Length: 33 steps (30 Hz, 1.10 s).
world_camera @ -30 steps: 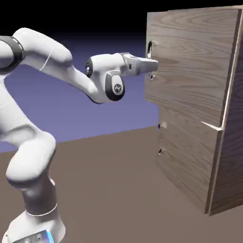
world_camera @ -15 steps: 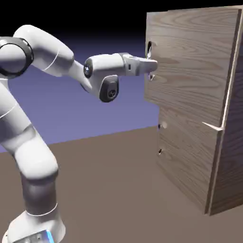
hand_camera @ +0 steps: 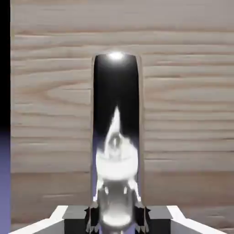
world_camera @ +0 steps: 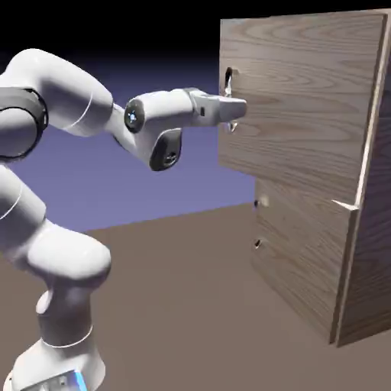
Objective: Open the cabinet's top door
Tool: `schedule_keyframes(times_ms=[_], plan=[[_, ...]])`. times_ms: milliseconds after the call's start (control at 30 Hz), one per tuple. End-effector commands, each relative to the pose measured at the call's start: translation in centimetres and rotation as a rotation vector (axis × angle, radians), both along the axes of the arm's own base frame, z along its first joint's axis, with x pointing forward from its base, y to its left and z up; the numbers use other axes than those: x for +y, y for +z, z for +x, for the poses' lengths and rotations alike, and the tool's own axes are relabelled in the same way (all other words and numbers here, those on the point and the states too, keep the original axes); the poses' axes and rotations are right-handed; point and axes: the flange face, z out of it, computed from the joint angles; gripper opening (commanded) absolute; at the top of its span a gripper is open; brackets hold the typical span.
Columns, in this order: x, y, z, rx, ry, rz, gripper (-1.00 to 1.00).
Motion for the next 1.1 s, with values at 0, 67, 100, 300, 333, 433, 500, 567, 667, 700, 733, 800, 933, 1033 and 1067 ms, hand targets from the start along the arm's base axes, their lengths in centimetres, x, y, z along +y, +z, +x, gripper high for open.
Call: schedule_keyframes(times_ms=[0,67,100,300,333,433,500,567,667,700,733,800,933,1033,1067], plan=[[0.0,0.0,0.0,0.0,-0.002,-0.001,-1.0],[0.0,0.0,0.0,0.002,-0.004,-0.004,-1.0],[-0.1,0.0,-0.1,0.003,-0.002,-0.006,-1.0],[-1.3,0.1,-1.3,0.001,0.044,-0.007,-1.0],[-1.4,0.1,-1.5,0.001,0.049,-0.007,-1.0],[-2.6,0.0,-2.6,0.003,0.094,-0.007,-1.0],[-3.8,0.0,-3.5,0.003,0.134,-0.007,-1.0],[-5.0,0.0,-4.4,0.003,0.175,-0.007,-1.0],[-6.9,0.0,-5.7,0.003,0.237,-0.007,-1.0],[-7.5,0.0,-6.1,0.003,0.256,-0.007,-1.0],[-8.1,0.0,-6.4,0.003,0.275,-0.007,-1.0],[-9.2,0.0,-7.1,0.002,0.311,-0.007,-1.0],[-11.5,0.0,-8.2,0.002,0.38,-0.007,-1.0],[-13.2,0.0,-8.9,0.002,0.431,-0.008,-1.0],[-13.8,0.0,-9.1,0.002,0.448,-0.008,-1.0]])
